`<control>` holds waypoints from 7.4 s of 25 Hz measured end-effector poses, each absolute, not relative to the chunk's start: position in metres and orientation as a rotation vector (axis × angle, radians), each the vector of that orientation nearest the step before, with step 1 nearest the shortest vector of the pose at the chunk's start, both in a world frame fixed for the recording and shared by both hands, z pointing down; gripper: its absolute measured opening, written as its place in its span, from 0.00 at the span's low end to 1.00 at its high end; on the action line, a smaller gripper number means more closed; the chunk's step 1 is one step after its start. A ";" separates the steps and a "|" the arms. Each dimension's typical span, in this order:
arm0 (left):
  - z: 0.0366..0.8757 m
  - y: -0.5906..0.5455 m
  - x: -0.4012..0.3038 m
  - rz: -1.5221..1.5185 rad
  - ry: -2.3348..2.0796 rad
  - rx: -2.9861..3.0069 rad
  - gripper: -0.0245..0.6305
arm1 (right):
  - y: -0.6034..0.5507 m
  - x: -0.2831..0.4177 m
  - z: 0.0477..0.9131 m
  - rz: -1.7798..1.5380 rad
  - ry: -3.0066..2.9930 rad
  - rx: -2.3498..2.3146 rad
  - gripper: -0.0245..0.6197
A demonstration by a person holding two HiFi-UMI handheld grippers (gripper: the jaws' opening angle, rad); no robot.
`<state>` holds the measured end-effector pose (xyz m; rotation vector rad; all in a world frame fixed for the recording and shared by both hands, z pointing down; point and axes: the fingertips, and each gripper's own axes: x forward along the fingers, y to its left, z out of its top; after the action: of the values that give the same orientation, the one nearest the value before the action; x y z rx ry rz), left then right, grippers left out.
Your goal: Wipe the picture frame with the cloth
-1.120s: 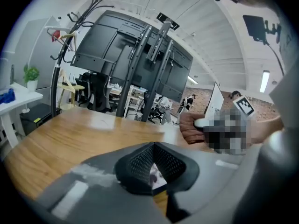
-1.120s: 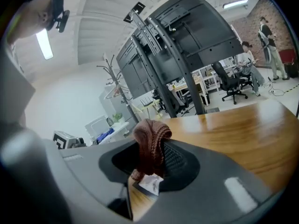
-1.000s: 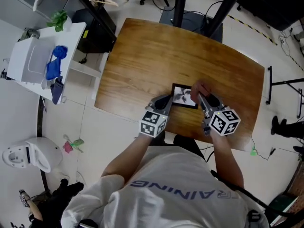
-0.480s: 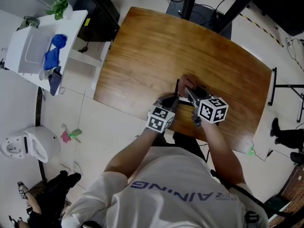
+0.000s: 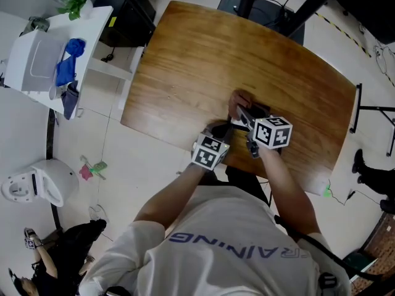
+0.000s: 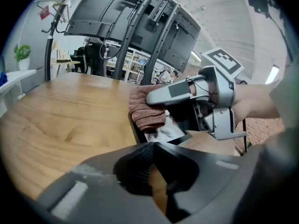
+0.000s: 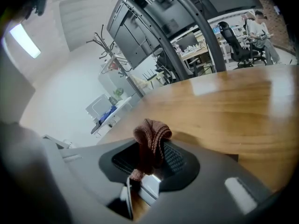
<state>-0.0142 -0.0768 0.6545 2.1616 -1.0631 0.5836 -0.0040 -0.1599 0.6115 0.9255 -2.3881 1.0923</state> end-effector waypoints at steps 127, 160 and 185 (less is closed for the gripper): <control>0.654 -0.074 -0.020 0.511 -1.093 2.060 0.04 | -0.104 0.022 0.630 0.859 -2.293 0.822 0.24; 0.654 -0.075 -0.023 0.526 -1.114 2.070 0.04 | -0.090 0.138 0.584 0.649 -2.305 1.209 0.24; 0.334 -0.165 -0.055 0.013 -1.540 2.511 0.04 | -0.153 0.239 0.347 0.255 -2.604 1.647 0.22</control>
<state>-0.0555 -0.1647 0.3336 2.5113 -1.5404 0.0129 0.2387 -0.1535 0.3466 1.6472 -2.6038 0.2554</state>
